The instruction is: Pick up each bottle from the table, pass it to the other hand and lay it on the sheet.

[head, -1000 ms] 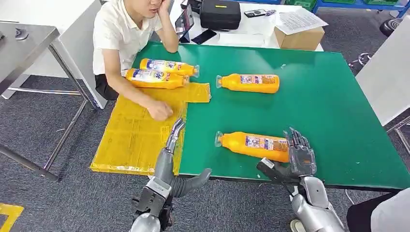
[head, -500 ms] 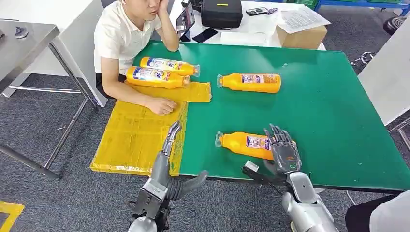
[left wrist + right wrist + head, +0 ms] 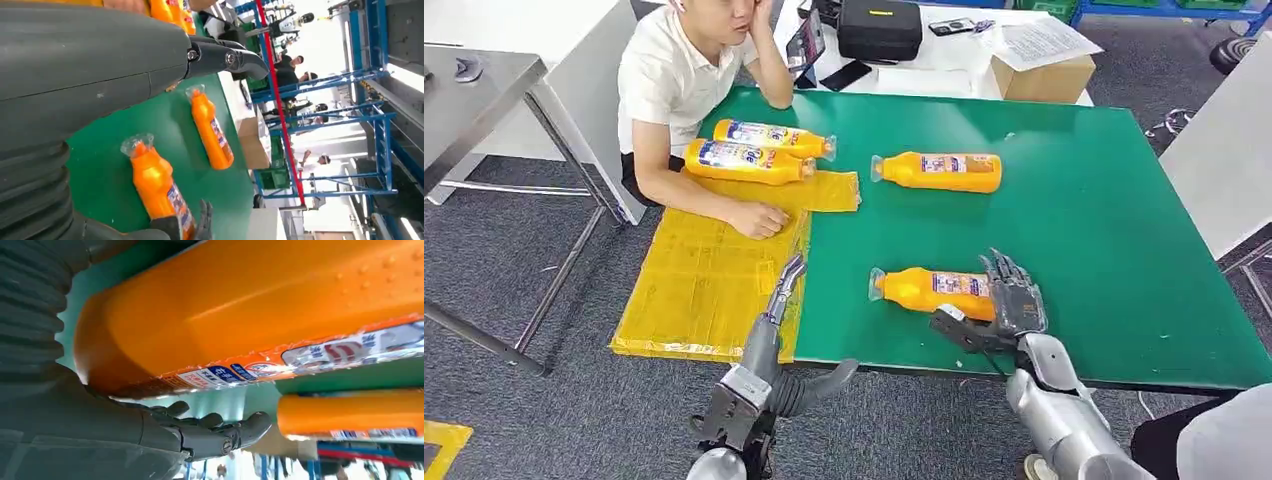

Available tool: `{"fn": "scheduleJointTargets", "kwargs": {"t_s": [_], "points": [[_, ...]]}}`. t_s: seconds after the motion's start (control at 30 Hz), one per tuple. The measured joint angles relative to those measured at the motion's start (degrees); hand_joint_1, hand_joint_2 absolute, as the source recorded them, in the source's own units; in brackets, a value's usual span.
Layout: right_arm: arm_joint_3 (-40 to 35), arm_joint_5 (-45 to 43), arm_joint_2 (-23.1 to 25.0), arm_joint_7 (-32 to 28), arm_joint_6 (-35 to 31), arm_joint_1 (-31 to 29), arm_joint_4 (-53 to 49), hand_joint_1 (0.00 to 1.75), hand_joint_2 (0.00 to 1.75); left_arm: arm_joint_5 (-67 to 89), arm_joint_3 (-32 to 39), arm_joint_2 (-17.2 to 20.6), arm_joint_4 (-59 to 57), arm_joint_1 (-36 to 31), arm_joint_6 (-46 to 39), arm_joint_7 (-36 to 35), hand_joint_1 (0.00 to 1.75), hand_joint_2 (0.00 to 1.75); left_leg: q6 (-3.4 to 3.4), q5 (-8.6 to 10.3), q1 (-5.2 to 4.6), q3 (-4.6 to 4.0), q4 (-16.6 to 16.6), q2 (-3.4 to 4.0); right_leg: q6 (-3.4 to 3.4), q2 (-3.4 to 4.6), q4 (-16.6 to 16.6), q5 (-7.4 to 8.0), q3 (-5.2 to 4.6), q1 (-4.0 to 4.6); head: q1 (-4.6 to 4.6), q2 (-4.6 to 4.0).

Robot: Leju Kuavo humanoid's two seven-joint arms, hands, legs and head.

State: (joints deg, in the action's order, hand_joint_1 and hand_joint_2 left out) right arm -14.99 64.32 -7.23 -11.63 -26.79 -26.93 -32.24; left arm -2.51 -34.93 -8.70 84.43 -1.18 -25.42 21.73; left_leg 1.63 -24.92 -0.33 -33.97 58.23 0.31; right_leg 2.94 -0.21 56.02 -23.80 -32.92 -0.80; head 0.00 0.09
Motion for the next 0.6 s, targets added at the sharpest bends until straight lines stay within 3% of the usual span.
{"fn": "scheduleJointTargets", "kwargs": {"t_s": [0.1, 0.27, 0.3, 0.33, 0.37, 0.53, 0.6], "points": [[-0.07, -0.59, 0.09, 1.34, 2.98, -1.59, 2.08, 0.0, 1.75, -0.66, -0.2, 0.0, 0.0, -0.2, 0.81, -0.13, 0.0, 1.75, 0.0, -0.05, 0.0, 0.29, -0.01, 0.12, -0.03, 0.08, -0.03, -0.03, -0.17, 0.0, 0.0, 0.0], [-0.48, -0.33, 0.11, 8.66, 8.96, -4.27, 4.65, 0.0, 1.75, -0.87, -0.46, -0.02, 0.0, -0.49, 0.87, -0.72, 0.0, 1.75, -0.07, -0.18, 0.01, 0.6, -0.03, 0.18, -0.03, 0.17, -0.1, -0.25, 0.02, 0.0, 0.02, 0.0], [-0.55, -0.35, 0.18, 9.51, 9.09, -4.45, 4.76, 0.37, 1.75, -0.9, -0.46, -0.02, 0.0, -0.44, 0.87, -1.01, 0.0, 1.75, -0.05, -0.15, 0.0, 0.61, -0.03, 0.17, -0.03, 0.16, -0.1, -0.23, 0.05, 0.0, 0.02, 0.0], [-0.55, -0.39, 0.35, 10.01, 9.22, -4.48, 4.81, 1.64, 1.75, -0.9, -0.46, -0.02, 0.0, -0.43, 0.87, -1.14, 0.0, 1.75, -0.03, -0.13, 0.0, 0.62, -0.03, 0.18, -0.04, 0.17, -0.1, -0.21, 0.07, 0.0, 0.0, 0.0], [-0.55, -0.41, 0.46, 10.34, 9.26, -4.48, 4.89, 1.75, 1.75, -0.9, -0.46, -0.02, 0.0, -0.44, 0.87, -1.2, 0.0, 1.75, 0.12, -0.04, 0.0, 0.63, -0.03, 0.18, -0.07, 0.17, -0.1, -0.18, 0.09, 0.0, 0.02, 0.0], [-0.7, -0.39, 0.35, 11.3, 12.04, -4.76, 5.09, 1.75, 1.75, -1.18, -0.44, -0.04, 0.0, -0.39, 1.4, -2.03, 0.0, 1.75, 0.1, -0.05, 0.0, 0.74, -0.03, 0.16, -0.13, 0.16, -0.17, -0.13, 0.21, 0.0, 0.02, 0.0], [-0.61, -3.26, 0.2, 7.75, 13.57, -4.76, 5.02, 1.75, 1.75, -1.18, -0.44, -0.04, 0.0, -0.28, 1.49, -2.05, 0.0, 1.75, 0.12, -0.04, 0.01, 0.78, -0.02, 0.13, -0.12, 0.15, -0.2, -0.14, 0.26, 0.0, 0.02, 0.0]]}}
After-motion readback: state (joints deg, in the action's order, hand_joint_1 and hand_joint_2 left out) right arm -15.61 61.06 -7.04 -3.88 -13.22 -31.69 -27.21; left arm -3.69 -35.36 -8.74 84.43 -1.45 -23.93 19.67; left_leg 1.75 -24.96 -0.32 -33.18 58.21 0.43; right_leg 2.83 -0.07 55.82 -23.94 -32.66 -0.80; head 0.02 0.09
